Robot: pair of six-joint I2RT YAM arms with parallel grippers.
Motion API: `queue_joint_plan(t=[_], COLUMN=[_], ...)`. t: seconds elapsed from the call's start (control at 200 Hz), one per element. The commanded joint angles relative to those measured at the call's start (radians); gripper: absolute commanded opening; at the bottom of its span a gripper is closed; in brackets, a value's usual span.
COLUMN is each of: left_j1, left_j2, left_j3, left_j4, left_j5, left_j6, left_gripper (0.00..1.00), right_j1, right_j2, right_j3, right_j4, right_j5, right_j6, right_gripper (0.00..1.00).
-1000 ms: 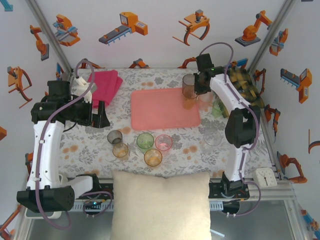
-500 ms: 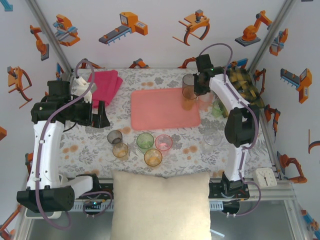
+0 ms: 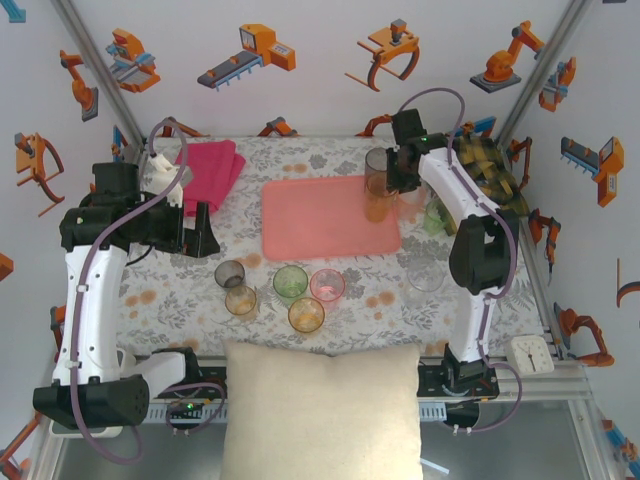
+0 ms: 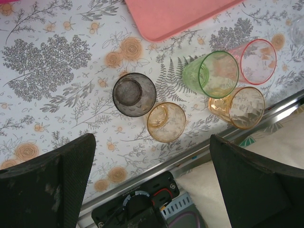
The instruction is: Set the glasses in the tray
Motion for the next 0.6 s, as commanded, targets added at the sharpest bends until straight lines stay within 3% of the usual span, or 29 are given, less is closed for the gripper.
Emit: queue_joint_plan(t=[0.0, 0.366, 0.596], left_j1=[0.005, 0.006, 0.004], left_j2=[-0.019, -0.035, -0.047], left_j3=[-0.005, 0.000, 0.002], left_j4=[-0.020, -0.020, -0.020], left_j5=[0.027, 0.026, 0.014], left_j6=[-0.013, -0.012, -0.001], left_gripper=[0.97, 0.97, 0.97], right_j1=[-0.001, -0.001, -0.001], right_j2=[-0.064, -0.192, -0.444], right_j3=[0.034, 0.067, -0.132], right_j4=[-0.030, -0.101, -0.142], right_j5=[-0.004, 0.002, 0.022], right_j6=[-0.013, -0.003, 0.051], right_gripper=[0.34, 0.36, 0.37])
